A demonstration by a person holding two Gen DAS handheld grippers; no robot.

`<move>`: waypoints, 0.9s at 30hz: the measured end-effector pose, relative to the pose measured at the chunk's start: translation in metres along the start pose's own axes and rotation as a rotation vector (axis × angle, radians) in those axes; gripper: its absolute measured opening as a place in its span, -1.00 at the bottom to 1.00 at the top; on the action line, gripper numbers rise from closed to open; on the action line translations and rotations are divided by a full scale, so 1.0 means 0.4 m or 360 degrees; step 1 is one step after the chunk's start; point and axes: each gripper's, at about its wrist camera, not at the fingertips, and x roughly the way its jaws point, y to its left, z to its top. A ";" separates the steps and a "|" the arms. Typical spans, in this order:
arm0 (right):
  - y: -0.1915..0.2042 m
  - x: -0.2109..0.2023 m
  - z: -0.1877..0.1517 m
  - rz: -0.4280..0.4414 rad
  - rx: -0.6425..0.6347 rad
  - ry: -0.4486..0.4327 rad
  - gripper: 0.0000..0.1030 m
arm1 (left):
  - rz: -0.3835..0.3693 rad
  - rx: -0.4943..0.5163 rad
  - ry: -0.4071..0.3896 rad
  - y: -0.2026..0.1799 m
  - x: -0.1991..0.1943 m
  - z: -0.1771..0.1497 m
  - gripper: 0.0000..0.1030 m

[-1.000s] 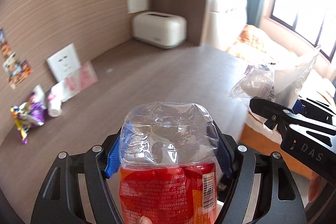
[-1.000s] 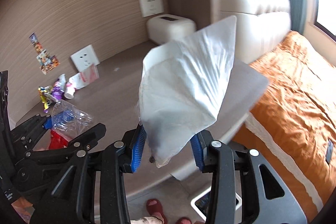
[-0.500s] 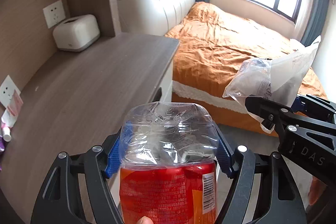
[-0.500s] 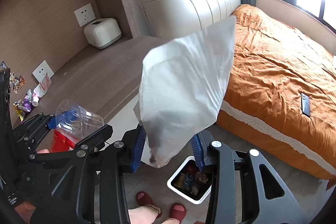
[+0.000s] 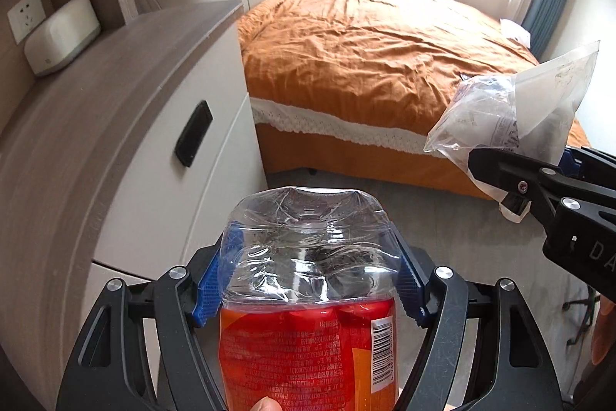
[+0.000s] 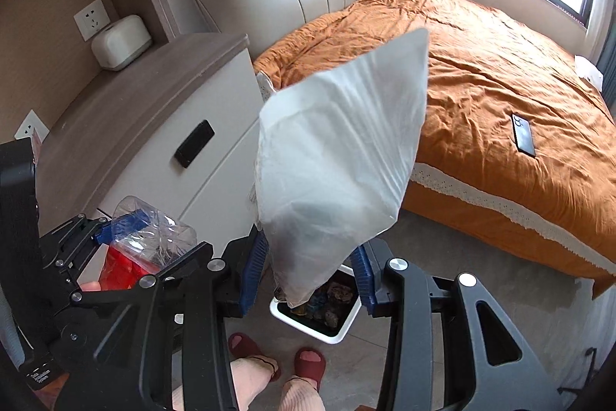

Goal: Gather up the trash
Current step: 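Carry bottle and tissue to the white bin and open both grippers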

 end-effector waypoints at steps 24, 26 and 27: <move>-0.107 0.636 -0.309 0.0180 0.0155 0.0545 0.41 | -0.0311 0.0139 0.0351 -0.044 0.648 -0.285 0.93; -0.120 0.669 -0.336 0.0116 0.0130 0.0534 0.91 | -0.0317 0.0140 0.0359 -0.045 0.685 -0.302 0.91; -0.126 0.682 -0.346 0.0099 0.0117 0.0545 0.91 | -0.0316 0.0150 0.0378 -0.046 0.706 -0.315 0.91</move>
